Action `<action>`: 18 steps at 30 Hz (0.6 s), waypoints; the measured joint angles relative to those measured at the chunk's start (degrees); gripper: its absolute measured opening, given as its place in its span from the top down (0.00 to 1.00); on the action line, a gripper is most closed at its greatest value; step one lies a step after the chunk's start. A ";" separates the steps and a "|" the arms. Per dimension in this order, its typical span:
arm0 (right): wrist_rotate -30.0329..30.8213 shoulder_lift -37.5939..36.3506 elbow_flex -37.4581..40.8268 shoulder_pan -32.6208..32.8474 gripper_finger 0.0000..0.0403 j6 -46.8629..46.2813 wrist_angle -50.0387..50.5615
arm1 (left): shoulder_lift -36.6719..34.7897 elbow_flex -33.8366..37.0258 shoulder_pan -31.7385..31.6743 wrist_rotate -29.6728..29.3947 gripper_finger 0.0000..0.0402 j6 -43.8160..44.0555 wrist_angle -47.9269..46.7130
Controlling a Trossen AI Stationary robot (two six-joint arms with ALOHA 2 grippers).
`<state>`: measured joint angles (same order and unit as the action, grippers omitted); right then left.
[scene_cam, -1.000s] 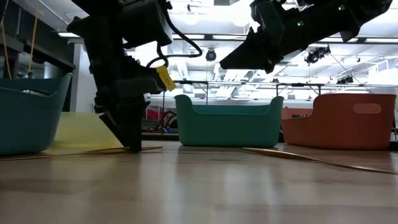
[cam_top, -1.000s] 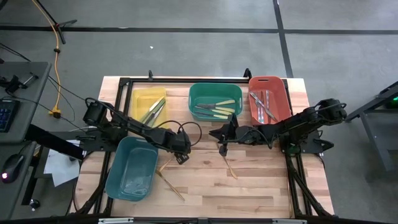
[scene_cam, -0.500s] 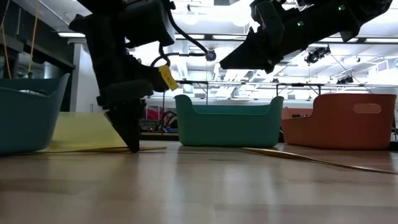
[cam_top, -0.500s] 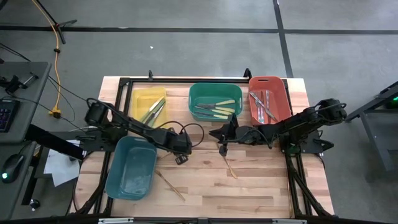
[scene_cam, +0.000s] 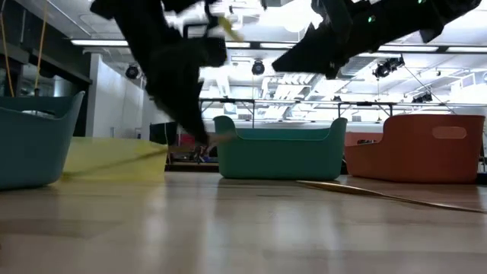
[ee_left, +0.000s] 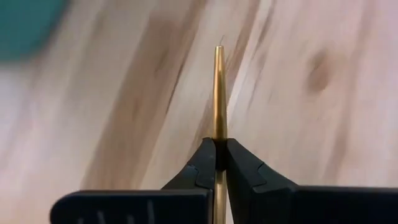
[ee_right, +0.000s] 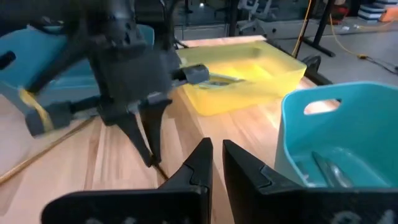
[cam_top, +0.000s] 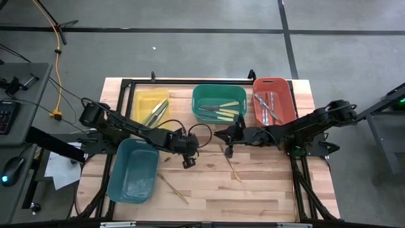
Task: Sort silverware by color (type)
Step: Put the gold knife into the blue bin
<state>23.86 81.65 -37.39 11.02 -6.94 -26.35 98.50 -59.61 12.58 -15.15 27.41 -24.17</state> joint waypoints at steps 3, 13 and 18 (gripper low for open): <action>0.19 -2.72 -0.04 1.02 0.95 0.74 1.62 | -3.16 0.00 1.05 -3.27 1.00 -3.53 3.30; 7.24 -6.23 3.74 5.67 0.95 2.92 -1.92 | -14.44 6.93 4.59 -10.48 1.00 -20.13 32.00; 3.52 -6.23 6.98 5.14 0.95 3.24 -10.31 | -19.94 19.84 3.88 -8.89 1.00 -24.25 55.48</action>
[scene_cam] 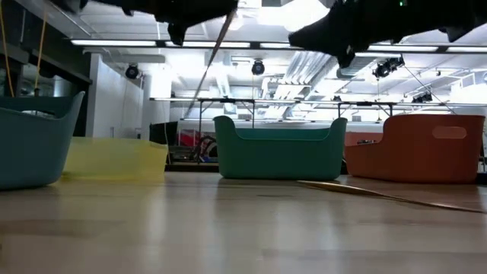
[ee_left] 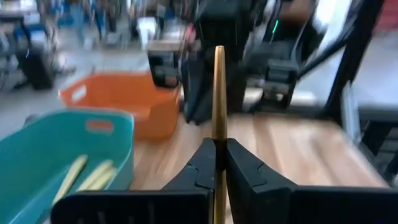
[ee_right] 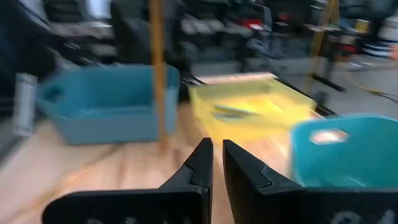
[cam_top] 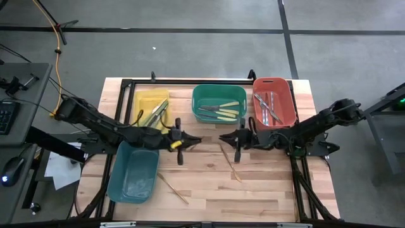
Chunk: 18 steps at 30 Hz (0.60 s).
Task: Sort silverware by color (type)
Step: Put the gold knife into the blue bin
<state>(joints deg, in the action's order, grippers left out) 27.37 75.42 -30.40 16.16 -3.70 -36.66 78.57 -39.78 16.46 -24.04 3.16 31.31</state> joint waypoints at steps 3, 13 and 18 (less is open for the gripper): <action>-5.94 0.41 0.47 -1.20 0.95 0.02 -3.66 | -1.22 7.38 -1.68 3.62 1.00 -0.33 13.85; -13.79 7.44 -1.89 -4.04 0.95 1.87 -13.32 | -1.23 17.62 -6.50 7.94 1.00 -4.33 36.52; -14.16 9.79 -5.79 -6.90 0.95 2.82 -10.13 | -1.94 17.36 -8.05 8.94 1.00 -3.45 35.88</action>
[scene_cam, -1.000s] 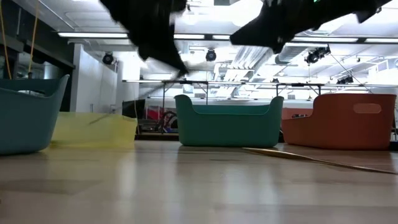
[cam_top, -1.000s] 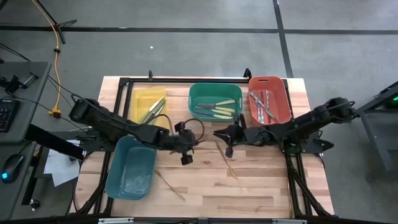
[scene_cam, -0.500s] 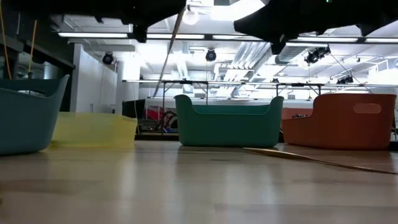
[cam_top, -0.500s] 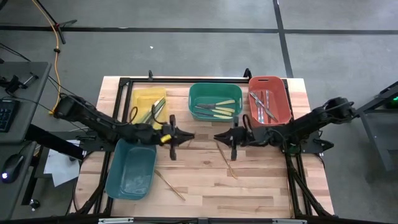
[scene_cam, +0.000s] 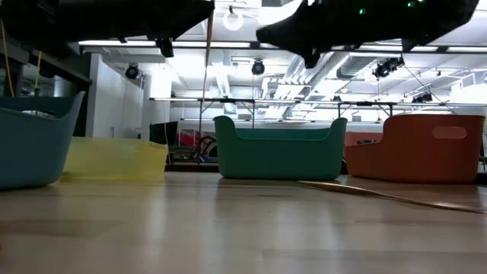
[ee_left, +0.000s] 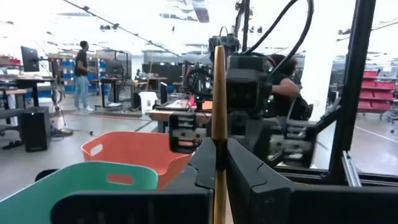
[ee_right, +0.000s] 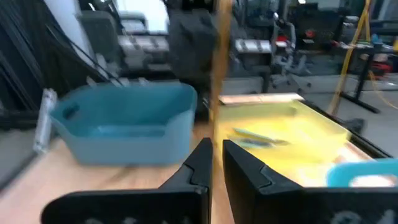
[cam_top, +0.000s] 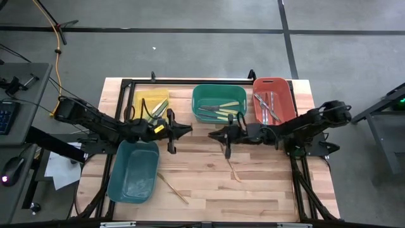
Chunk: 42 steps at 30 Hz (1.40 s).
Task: Sort silverware by color (type)
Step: Put the gold knife into the blue bin
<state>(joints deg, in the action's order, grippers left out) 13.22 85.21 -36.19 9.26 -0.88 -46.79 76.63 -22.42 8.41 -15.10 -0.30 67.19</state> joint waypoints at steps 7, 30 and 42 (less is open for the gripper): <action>0.21 1.45 -1.30 -1.82 0.93 -0.38 2.83 | 0.01 -0.04 -0.27 1.12 1.00 -0.37 -1.58; 1.20 1.88 -1.28 -1.90 0.71 3.52 4.26 | 0.01 -0.04 1.17 1.49 1.00 -0.65 -3.14; 1.20 1.88 -1.26 -1.90 0.71 4.55 5.52 | -14.98 -6.82 8.78 6.73 1.00 -5.97 -36.93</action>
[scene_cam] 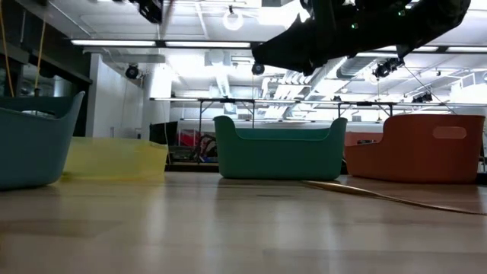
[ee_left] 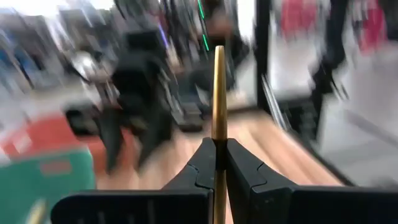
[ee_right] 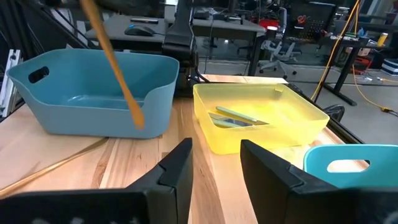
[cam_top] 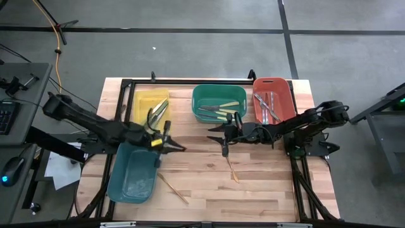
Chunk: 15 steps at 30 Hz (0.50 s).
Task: Sort silverware by color (type)
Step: Put the gold knife into the blue bin
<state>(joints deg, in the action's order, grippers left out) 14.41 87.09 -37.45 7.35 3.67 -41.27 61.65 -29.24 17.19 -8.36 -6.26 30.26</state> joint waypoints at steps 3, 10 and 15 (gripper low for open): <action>0.00 0.00 0.00 0.00 0.71 -0.16 0.23 | -4.12 -10.44 3.69 -2.16 1.00 2.27 -29.87; 0.00 0.00 0.00 0.00 0.71 -0.18 0.34 | -3.33 -28.15 15.04 -1.53 1.00 9.95 -59.66; -0.01 -0.02 0.00 0.00 0.71 -0.98 0.38 | -0.42 -31.23 23.72 1.01 1.00 17.48 -63.77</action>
<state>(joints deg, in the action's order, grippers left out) 14.41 87.07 -37.45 7.35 2.69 -40.89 61.22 -60.47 40.91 -7.35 11.22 -33.52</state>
